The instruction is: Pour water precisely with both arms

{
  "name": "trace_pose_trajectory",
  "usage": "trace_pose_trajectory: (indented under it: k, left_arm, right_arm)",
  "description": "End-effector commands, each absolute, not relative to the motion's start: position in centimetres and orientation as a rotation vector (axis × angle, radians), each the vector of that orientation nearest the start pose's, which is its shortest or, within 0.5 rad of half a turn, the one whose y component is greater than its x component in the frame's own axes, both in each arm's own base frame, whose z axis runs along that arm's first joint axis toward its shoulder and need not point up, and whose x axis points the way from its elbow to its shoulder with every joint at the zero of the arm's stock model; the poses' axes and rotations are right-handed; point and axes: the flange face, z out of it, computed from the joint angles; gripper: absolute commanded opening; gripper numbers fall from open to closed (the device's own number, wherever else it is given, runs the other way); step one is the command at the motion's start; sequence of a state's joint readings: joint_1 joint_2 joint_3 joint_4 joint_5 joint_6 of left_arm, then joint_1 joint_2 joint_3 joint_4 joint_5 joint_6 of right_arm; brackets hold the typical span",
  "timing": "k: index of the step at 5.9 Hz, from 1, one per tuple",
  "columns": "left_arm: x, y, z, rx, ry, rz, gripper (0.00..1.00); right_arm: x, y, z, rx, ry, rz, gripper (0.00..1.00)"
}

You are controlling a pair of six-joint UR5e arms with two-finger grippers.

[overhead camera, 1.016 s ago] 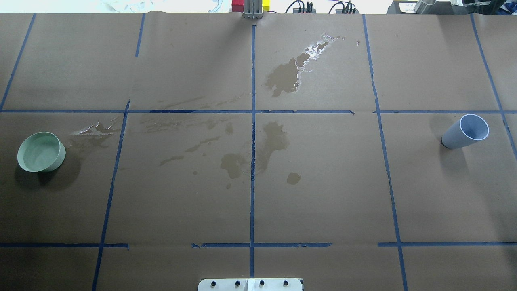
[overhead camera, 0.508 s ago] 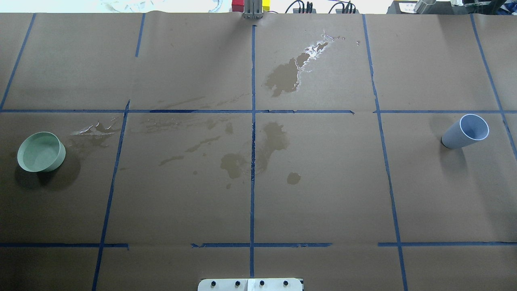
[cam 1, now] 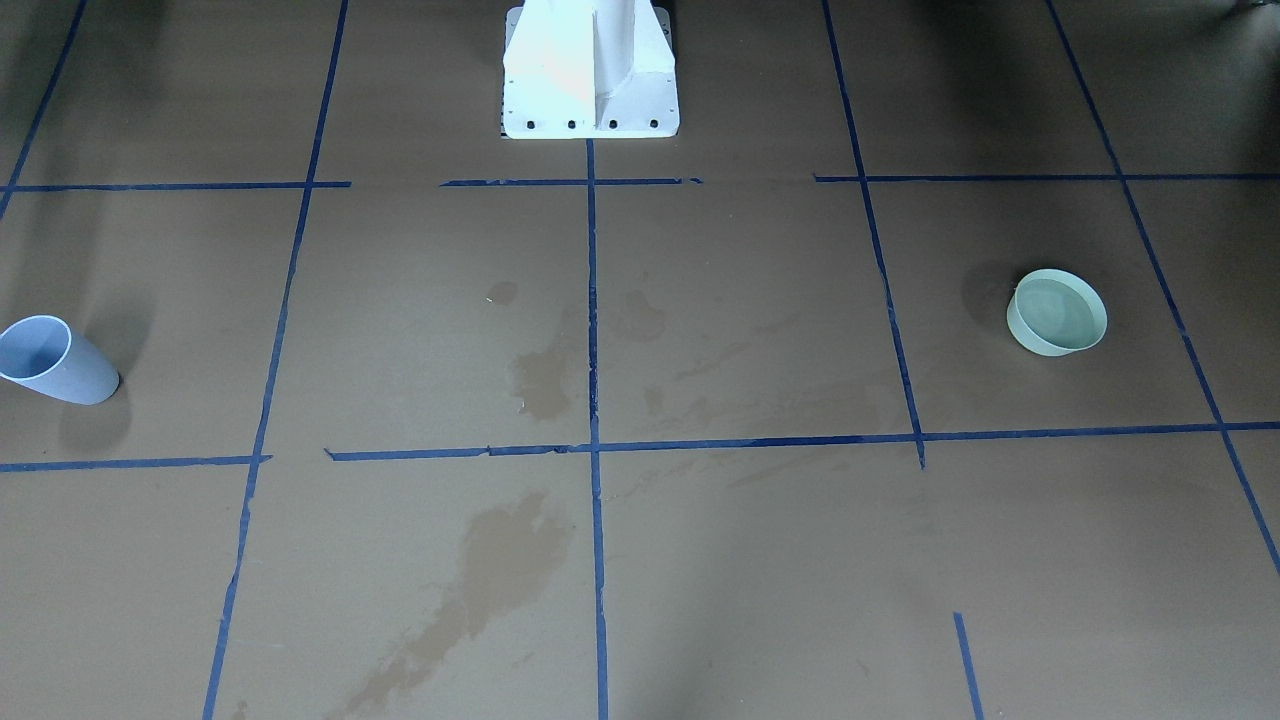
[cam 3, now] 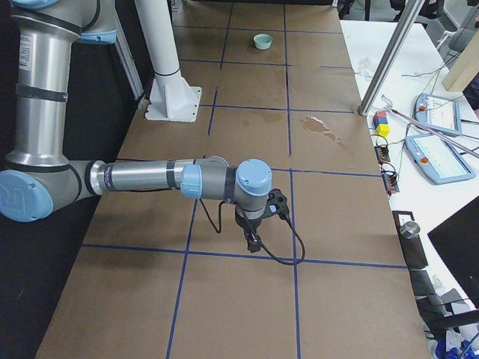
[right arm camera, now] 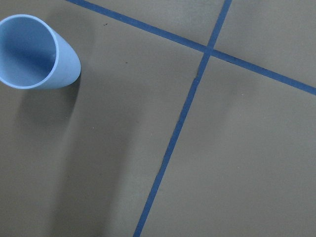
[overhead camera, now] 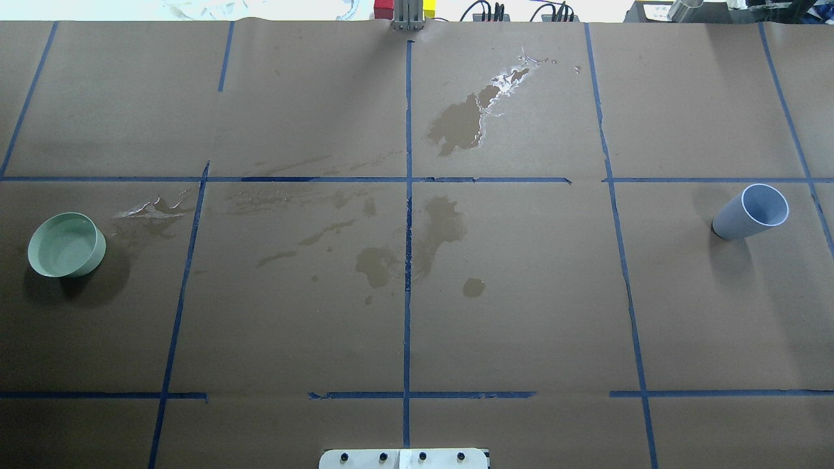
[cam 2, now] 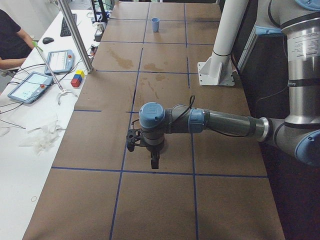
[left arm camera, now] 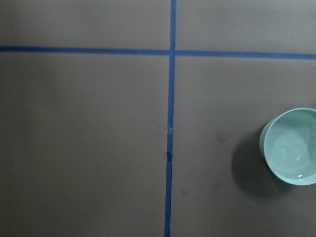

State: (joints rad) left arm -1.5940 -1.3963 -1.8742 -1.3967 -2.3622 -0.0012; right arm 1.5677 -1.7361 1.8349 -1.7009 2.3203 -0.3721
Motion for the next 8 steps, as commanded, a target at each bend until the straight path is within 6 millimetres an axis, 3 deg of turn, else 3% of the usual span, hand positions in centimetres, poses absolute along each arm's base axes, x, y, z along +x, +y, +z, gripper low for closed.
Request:
trace_pose_trajectory:
  k: [1,5,6,8]
  left_arm:
    - [-6.6,-40.9,61.5,-0.057,0.790,-0.036,1.00]
    - [-6.5,-41.2,60.1,-0.013,0.798,-0.013,1.00]
    - [-6.3,-41.2,60.0,-0.005,0.799,0.000,1.00]
    - [-6.2,-40.7,60.8,-0.022,0.798,-0.005,1.00]
  right_arm:
    - [6.5,-41.6,61.4,0.113,-0.744,-0.335,1.00]
    - [6.2,-42.2,60.9,0.110,-0.749,-0.333,1.00]
    - [6.2,-42.2,60.8,0.077,-0.757,-0.235,1.00]
    - [6.1,-42.2,60.7,0.075,-0.757,-0.219,1.00]
